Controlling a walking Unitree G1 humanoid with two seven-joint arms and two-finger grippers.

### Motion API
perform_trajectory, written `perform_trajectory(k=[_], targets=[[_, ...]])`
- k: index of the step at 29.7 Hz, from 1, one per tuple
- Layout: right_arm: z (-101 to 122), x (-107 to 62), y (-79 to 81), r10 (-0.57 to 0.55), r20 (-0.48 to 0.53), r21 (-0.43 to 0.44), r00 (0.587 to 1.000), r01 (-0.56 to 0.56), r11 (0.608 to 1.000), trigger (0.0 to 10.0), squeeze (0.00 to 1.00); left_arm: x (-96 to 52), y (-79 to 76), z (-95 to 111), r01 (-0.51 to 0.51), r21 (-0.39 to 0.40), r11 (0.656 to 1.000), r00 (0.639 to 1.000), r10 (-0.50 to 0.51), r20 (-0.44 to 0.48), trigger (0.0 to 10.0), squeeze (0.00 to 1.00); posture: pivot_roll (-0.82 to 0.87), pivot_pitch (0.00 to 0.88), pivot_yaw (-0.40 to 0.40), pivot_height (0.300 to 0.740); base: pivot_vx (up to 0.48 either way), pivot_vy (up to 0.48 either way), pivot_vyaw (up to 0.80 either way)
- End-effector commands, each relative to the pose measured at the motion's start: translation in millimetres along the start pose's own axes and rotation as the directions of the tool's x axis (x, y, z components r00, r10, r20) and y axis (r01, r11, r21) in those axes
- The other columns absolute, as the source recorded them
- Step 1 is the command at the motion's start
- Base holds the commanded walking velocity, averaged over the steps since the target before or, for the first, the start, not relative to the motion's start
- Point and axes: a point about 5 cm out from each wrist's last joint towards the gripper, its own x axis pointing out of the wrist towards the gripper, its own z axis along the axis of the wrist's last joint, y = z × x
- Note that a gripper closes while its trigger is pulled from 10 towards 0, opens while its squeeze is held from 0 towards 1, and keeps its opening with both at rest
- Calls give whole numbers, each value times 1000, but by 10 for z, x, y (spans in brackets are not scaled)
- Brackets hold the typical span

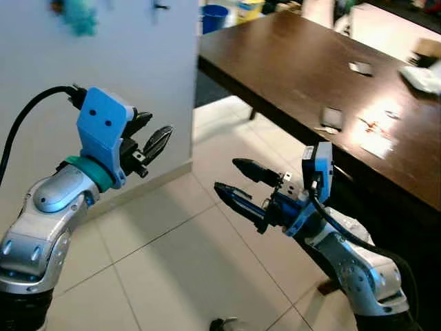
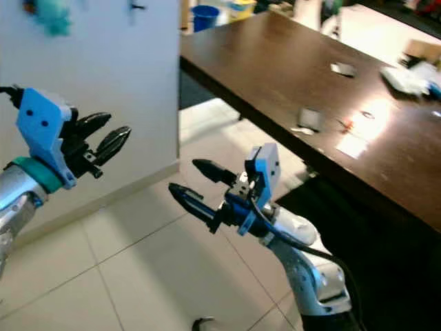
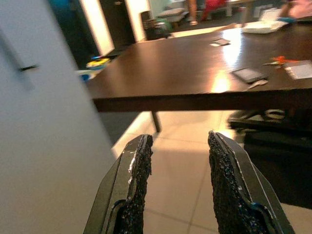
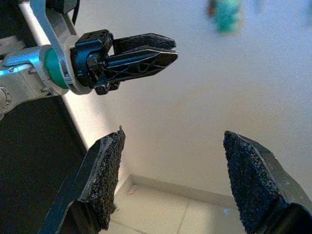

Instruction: Hang keys on a hook

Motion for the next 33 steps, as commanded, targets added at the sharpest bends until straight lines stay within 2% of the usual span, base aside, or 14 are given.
perform_trajectory(k=[1,2,3,6,7,9,10,11,13,20,25,30,33], targets=[[-133,26,-81,-56,-36,32,998,57,998,10000,0,22,-46,-134,-7,-2,1000,999,7,-50,10000,0,44,0,35,740,0,0,-800],[-133,26,-81,-56,-36,32,998,57,998,10000,0,22,-46,-134,-7,-2,1000,999,7,-50,10000,0,44,0,35,740,0,0,-800],[-300,69,-131,-102,-76,60,992,107,992,10000,0,53,-101,-269,-16,-10,1000,996,15,-93,10000,0,49,0,35,740,0,0,-800],[-428,103,-147,-129,-108,82,986,138,987,10000,0,70,-153,-380,-21,-15,1000,992,20,-122,10000,0,55,0,37,740,0,0,-800],[-542,129,-117,-122,-154,71,981,134,988,10000,0,69,-229,-526,-20,-20,1000,986,16,-164,10000,0,48,0,36,740,0,0,-800],[-542,129,-117,-122,-154,71,981,134,988,10000,0,69,-229,-526,-20,-20,1000,986,16,-164,10000,0,48,0,36,740,0,0,-800],[-601,149,-81,-95,-194,43,976,105,994,10000,0,56,-303,-661,-12,-22,1000,980,7,-200,10000,0,41,0,33,740,0,0,-800],[-638,163,-68,-69,-222,37,973,79,996,10000,0,54,-379,-803,11,9,1000,971,-8,-239,10000,0,40,0,24,740,0,0,-800],[-666,179,-77,-44,-243,45,969,56,997,10000,0,67,-458,-957,42,39,998,959,-29,-282,10000,0,47,0,20,740,0,0,-800],[-711,239,-148,-29,-261,58,965,45,997,10000,0,149,-447,-1057,32,21,999,952,-24,-305,10000,0,62,0,17,740,0,0,-800],[-737,291,-195,-36,-266,45,963,50,998,10000,0,203,-446,-1095,44,62,997,951,-23,-309,10000,0,62,0,32,740,0,0,-800],[-745,307,-213,-38,-267,38,963,50,998,10000,0,225,-439,-1117,47,67,997,953,-25,-303,10000,0,60,0,32,740,0,0,-800],[-752,296,-236,-39,-268,43,963,53,998,10000,0,242,-452,-1153,52,21,998,951,-43,-307,10000,0,52,0,15,740,0,0,-800]])
